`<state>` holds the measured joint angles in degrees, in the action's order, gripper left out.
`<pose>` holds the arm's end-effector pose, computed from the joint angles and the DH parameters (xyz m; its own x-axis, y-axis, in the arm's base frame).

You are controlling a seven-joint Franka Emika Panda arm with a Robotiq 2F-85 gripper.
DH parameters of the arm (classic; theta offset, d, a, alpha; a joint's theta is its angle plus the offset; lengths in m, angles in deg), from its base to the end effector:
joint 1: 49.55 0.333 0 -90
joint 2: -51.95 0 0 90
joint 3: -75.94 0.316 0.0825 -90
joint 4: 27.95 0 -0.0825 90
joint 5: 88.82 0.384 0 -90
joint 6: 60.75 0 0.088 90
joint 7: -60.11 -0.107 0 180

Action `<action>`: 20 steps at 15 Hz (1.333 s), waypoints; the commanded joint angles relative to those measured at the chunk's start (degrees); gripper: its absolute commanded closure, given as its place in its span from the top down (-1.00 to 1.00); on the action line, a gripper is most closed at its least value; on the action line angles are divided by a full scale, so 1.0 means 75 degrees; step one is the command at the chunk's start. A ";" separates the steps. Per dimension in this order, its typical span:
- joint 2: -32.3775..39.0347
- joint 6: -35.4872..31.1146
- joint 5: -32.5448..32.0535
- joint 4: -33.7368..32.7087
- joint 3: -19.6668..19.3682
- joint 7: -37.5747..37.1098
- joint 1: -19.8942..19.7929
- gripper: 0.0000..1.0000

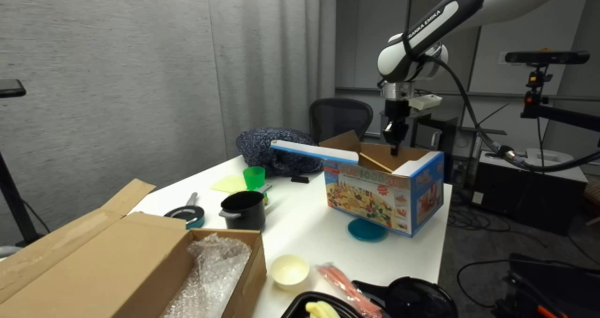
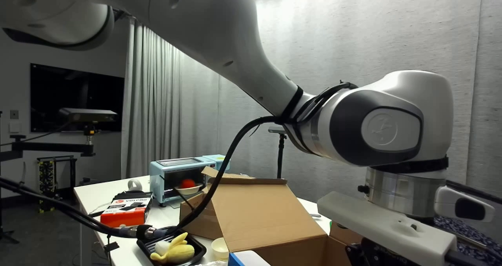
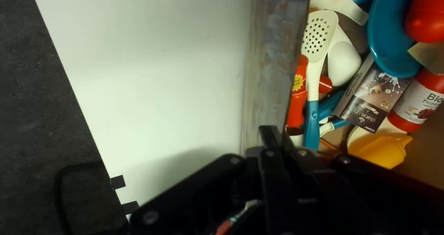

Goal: Pick up the box and slightly move it to the right.

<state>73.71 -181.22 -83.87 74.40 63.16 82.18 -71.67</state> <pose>0.5324 -0.3535 0.3417 0.9660 -0.2531 -0.0527 -0.2540 -0.9671 -0.0105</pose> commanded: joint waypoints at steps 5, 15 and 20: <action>-0.0052 0.0191 -0.0273 -0.0081 -0.0096 0.0195 -0.0135 -0.98; -0.0109 0.0041 -0.0342 0.0007 -0.0201 -0.0071 -0.0132 -0.39; -0.0427 0.0149 -0.0229 -0.0095 -0.0116 0.0056 -0.0106 0.35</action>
<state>72.91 -181.16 -85.42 74.18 61.66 82.07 -72.23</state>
